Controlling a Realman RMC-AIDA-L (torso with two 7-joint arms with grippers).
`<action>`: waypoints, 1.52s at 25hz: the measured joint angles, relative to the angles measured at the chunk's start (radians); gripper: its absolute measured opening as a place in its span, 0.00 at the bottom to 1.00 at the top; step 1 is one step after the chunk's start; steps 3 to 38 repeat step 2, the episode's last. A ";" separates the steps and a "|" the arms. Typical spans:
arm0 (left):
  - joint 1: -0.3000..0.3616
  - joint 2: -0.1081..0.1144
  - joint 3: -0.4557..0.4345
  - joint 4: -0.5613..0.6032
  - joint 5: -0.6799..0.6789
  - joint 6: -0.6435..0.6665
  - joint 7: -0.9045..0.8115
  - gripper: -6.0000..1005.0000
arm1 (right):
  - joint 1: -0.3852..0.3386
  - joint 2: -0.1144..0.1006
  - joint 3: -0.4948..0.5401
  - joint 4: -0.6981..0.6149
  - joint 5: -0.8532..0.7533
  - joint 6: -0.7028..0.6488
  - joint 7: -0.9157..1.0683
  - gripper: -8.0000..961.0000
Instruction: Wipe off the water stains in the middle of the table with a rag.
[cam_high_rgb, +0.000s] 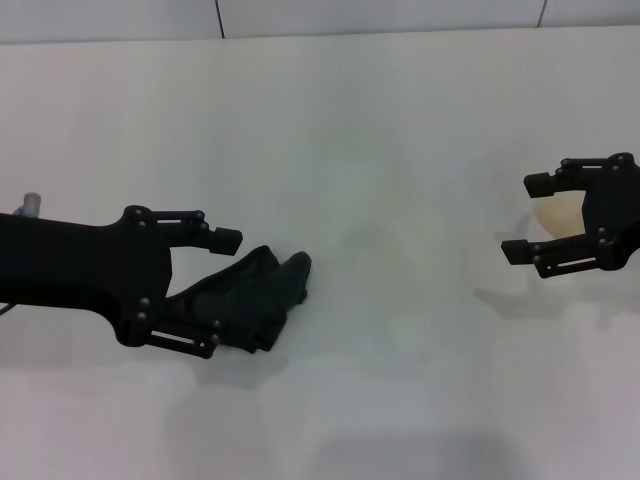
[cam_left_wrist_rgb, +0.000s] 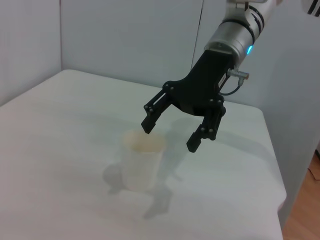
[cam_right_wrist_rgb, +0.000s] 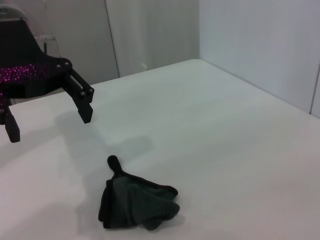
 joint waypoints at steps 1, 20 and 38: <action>0.001 0.000 0.000 -0.001 0.000 0.000 0.000 0.89 | 0.000 0.000 0.001 0.000 0.000 0.000 0.000 0.91; 0.001 0.000 0.001 -0.001 0.000 -0.001 0.000 0.89 | 0.000 0.000 0.001 0.000 0.000 0.000 0.000 0.91; 0.001 0.000 0.001 -0.001 0.000 -0.001 0.000 0.89 | 0.000 0.000 0.001 0.000 0.000 0.000 0.000 0.91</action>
